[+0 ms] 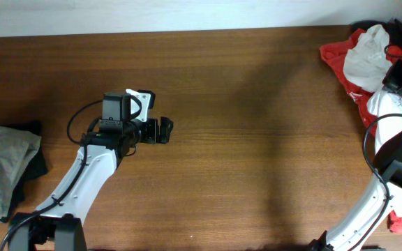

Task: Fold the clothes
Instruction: 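Grasp the white T-shirt with the right gripper, left arm waiting center, then pull the white T-shirt off the red cloth to table center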

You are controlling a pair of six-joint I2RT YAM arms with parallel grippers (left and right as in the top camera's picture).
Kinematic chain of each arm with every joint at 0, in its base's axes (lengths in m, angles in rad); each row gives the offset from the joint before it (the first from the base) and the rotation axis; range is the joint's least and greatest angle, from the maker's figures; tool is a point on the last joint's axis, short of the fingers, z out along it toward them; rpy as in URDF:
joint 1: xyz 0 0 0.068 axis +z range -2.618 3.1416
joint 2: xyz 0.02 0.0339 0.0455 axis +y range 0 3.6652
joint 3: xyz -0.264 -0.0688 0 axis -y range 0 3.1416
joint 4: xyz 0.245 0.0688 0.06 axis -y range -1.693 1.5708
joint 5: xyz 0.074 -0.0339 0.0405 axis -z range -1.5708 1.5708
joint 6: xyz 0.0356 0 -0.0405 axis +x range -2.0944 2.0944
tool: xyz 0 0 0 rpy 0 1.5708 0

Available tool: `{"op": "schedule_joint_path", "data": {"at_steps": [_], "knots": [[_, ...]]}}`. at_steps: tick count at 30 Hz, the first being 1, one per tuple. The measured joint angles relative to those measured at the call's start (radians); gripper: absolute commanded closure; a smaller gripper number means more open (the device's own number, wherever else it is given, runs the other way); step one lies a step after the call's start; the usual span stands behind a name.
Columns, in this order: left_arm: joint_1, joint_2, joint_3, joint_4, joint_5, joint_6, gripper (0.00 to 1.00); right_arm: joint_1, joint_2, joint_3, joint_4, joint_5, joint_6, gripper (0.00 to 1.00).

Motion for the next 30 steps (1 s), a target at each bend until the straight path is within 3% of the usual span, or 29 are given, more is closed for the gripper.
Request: {"op": "schedule_joint_path", "data": {"at_steps": [7,11,23,30], "knots": [[0.0,0.0,0.0,0.011,0.0,0.0,0.01,0.01,-0.002,0.203,-0.117,-0.026,-0.001,0.96],[0.0,0.0,0.0,0.034,0.0,0.0,0.01,0.086,-0.003,0.283,-0.164,-0.047,-0.004,0.96],[0.0,0.0,0.0,0.122,-0.005,0.0,0.01,0.575,-0.003,0.302,-0.248,-0.064,-0.013,0.96],[0.0,0.0,0.002,0.166,-0.148,0.0,0.01,0.885,-0.003,0.302,-0.307,-0.066,-0.028,0.96]]}}
